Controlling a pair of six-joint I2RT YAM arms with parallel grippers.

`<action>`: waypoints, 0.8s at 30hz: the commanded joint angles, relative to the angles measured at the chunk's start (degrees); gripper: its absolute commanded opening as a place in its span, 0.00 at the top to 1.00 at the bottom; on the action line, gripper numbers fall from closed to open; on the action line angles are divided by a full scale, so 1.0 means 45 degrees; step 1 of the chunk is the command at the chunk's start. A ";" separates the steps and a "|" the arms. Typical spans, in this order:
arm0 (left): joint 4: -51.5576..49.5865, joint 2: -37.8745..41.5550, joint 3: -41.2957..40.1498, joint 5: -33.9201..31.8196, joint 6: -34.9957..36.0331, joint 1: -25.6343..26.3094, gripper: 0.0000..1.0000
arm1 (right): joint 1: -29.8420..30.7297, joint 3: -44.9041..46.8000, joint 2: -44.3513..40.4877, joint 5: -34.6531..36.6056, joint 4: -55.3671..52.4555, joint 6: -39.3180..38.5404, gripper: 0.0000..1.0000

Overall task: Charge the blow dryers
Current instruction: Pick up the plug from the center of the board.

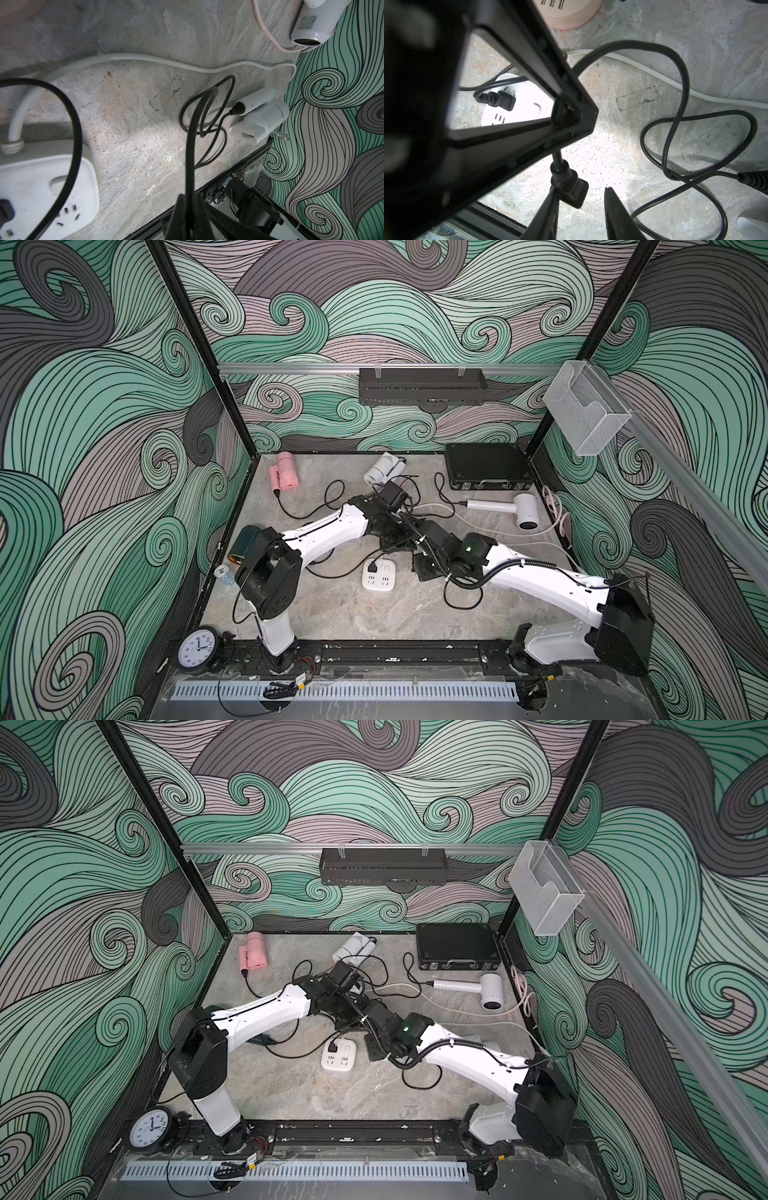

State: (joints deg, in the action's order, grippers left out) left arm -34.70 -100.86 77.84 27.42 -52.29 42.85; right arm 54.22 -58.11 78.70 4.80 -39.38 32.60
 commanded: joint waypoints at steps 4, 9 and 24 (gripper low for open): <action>0.1374 0.0113 -0.0458 0.0718 -0.0515 -0.0020 1.00 | 0.0471 0.0456 -0.1019 -0.0547 0.1724 -0.0270 0.61; 0.1727 0.0257 -0.0687 0.0855 -0.0752 -0.0133 1.00 | 0.0470 0.1623 -0.2370 -0.0171 0.1970 -0.0130 0.57; 0.2032 0.0226 -0.0738 0.1270 -0.1192 -0.0167 0.99 | 0.0548 0.1309 -0.1805 0.1740 0.1287 -0.0953 0.48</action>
State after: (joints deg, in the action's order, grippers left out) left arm -26.46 -100.82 74.52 32.01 -57.47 42.44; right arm 56.40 -51.31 70.06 9.76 -32.97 28.93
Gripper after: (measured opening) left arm 0.049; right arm 0.524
